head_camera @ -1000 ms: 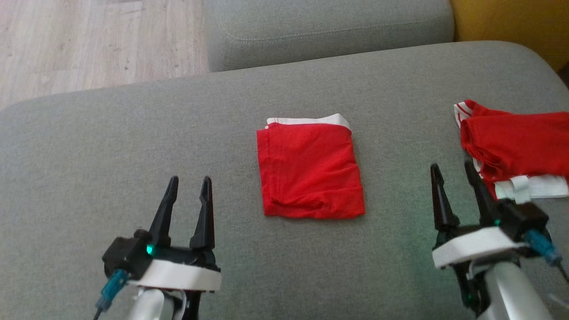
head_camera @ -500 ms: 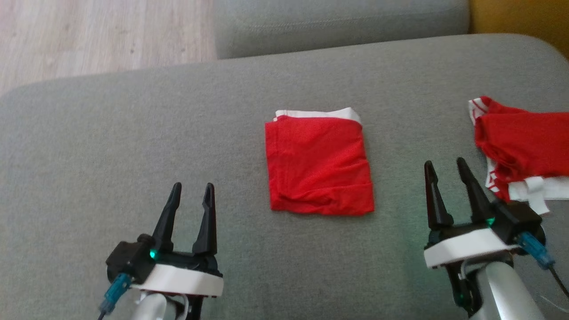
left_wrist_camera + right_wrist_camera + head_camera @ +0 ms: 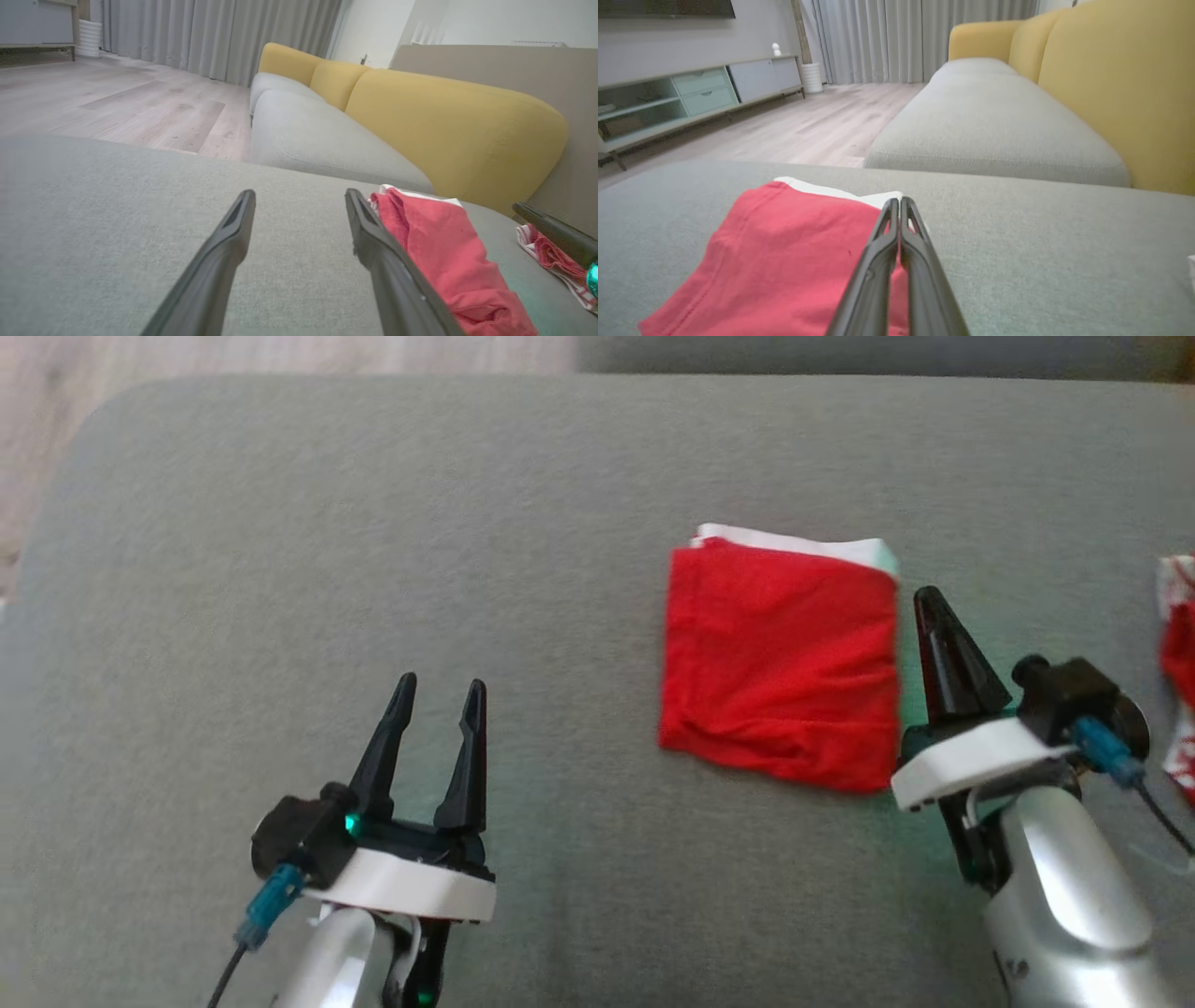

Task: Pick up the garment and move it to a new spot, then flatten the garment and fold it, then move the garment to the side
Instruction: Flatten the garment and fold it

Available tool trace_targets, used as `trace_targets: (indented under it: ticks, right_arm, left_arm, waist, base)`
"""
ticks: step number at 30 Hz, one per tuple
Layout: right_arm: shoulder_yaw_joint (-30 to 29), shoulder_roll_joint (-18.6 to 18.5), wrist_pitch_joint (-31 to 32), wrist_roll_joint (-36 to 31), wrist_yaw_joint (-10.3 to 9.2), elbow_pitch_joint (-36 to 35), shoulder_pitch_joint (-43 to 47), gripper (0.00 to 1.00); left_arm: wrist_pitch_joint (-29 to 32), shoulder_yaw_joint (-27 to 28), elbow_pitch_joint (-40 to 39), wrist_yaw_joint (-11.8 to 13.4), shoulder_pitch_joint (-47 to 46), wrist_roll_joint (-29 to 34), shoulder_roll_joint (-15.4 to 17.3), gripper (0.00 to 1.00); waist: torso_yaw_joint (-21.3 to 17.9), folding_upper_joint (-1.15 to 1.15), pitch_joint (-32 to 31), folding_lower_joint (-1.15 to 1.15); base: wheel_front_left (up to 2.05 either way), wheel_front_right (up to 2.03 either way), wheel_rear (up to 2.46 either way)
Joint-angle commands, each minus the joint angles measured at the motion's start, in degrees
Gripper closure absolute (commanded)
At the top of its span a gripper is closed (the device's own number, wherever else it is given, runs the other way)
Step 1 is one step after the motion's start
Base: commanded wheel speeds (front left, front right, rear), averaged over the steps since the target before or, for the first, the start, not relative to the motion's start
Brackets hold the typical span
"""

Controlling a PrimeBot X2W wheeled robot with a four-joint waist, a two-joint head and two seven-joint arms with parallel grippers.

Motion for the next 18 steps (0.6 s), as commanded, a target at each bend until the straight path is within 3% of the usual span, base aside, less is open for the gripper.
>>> trace_targets:
  ticks: [1, 13, 18]
  right_arm:
    - [0.9, -0.4, -0.6, -0.2, 0.43, -1.1, -2.3, 1.00]
    - [-0.3, -3.3, 2.8, -1.8, 0.43, 22.0, -14.9, 1.00]
    - [0.2, -1.3, 0.1, -1.4, 0.43, 23.0, -17.8, 1.00]
  left_arm:
    - [-0.5, 1.3, -1.6, -0.2, -2.4, 0.0, 0.2, 0.00]
    - [-0.5, -0.4, -1.0, -0.2, -4.0, -1.0, 0.2, 0.00]
    - [-0.5, -0.3, -0.3, -0.1, -4.0, -0.9, 0.2, 0.00]
  waist:
    - [2.4, 0.00, 1.7, -0.01]
    - [8.1, 0.00, 4.6, -0.01]
    - [8.4, 0.00, 3.9, -0.01]
  base:
    - [0.00, 0.00, 0.00]
    - [0.00, 0.00, 0.00]
    - [0.00, 0.00, 0.00]
